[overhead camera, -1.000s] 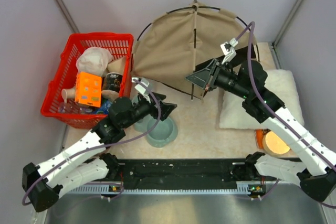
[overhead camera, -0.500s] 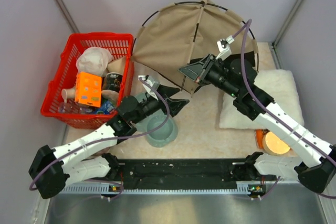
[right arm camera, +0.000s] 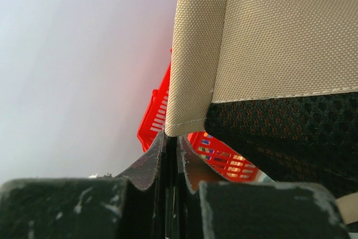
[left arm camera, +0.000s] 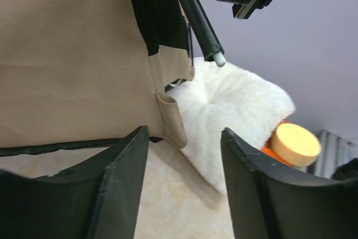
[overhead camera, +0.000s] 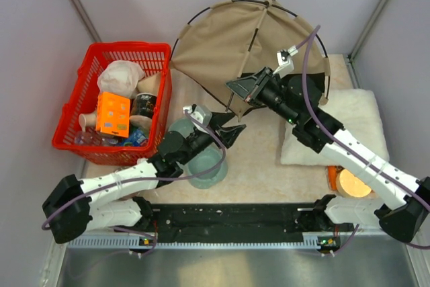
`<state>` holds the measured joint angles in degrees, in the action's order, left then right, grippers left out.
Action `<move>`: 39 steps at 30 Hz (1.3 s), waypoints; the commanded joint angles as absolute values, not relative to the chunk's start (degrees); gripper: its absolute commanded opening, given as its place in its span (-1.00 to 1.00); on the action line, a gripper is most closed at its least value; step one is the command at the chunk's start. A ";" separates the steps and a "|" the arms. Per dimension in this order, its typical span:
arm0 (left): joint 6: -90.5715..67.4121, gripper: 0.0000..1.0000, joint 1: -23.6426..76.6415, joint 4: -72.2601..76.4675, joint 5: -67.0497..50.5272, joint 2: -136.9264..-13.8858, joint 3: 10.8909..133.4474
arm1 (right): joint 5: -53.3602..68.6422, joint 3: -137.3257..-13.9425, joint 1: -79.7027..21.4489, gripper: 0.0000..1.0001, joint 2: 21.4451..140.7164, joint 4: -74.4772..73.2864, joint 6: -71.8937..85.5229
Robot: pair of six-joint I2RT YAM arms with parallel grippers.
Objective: Set up the pet tent
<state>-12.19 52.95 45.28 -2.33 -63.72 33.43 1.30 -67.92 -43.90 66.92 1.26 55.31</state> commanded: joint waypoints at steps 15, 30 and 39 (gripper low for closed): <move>-5.98 -0.87 54.14 51.60 8.61 -67.59 35.24 | -1.76 -71.02 -44.82 -1.00 68.73 5.98 54.32; -6.06 -1.00 54.14 40.79 9.76 -57.75 31.55 | -12.03 -67.50 -44.82 -1.00 68.20 1.76 44.30; -5.27 -1.00 54.14 38.67 10.28 -55.64 31.90 | -14.59 -65.92 -44.83 -1.00 70.40 1.23 41.92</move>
